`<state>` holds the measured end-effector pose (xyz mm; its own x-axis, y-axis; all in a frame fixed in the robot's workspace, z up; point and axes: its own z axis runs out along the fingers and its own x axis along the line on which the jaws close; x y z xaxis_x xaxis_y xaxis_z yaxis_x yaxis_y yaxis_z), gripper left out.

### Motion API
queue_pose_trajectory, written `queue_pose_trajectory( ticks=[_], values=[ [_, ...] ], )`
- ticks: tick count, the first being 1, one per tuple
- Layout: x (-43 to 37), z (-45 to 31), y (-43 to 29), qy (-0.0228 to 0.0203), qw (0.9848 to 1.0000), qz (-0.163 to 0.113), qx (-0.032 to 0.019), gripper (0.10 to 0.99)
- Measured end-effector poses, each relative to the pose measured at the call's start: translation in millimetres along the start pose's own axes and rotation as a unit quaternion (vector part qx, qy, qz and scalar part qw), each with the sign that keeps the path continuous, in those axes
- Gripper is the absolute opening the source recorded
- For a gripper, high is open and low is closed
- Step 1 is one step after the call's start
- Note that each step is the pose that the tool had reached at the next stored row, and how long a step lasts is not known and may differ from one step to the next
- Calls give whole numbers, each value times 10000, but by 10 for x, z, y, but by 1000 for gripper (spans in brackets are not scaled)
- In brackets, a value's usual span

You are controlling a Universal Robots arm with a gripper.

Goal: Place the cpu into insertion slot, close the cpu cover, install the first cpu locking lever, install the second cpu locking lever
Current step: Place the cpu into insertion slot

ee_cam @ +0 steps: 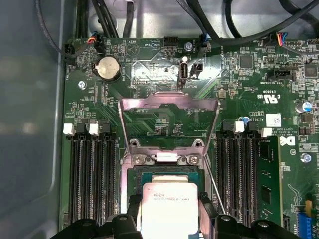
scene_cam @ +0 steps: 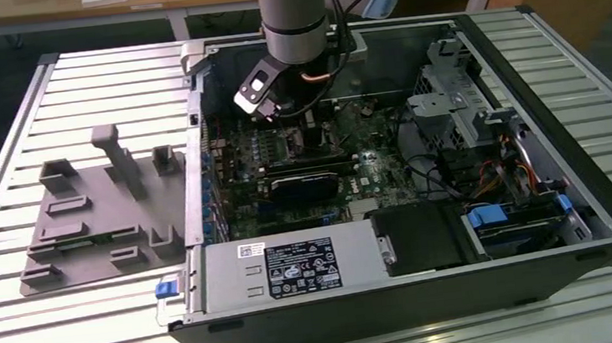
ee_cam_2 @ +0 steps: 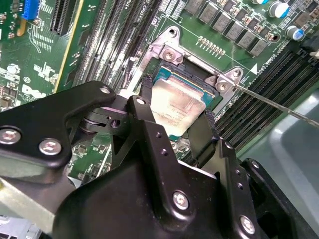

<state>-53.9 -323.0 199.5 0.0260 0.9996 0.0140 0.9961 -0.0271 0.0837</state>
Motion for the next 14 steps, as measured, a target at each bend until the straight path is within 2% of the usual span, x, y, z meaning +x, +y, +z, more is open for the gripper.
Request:
queue_pose_trajectory(
  ticks=[14],
  values=[
    [37,62,-13,-2,10000,18,0,537]
  ],
)
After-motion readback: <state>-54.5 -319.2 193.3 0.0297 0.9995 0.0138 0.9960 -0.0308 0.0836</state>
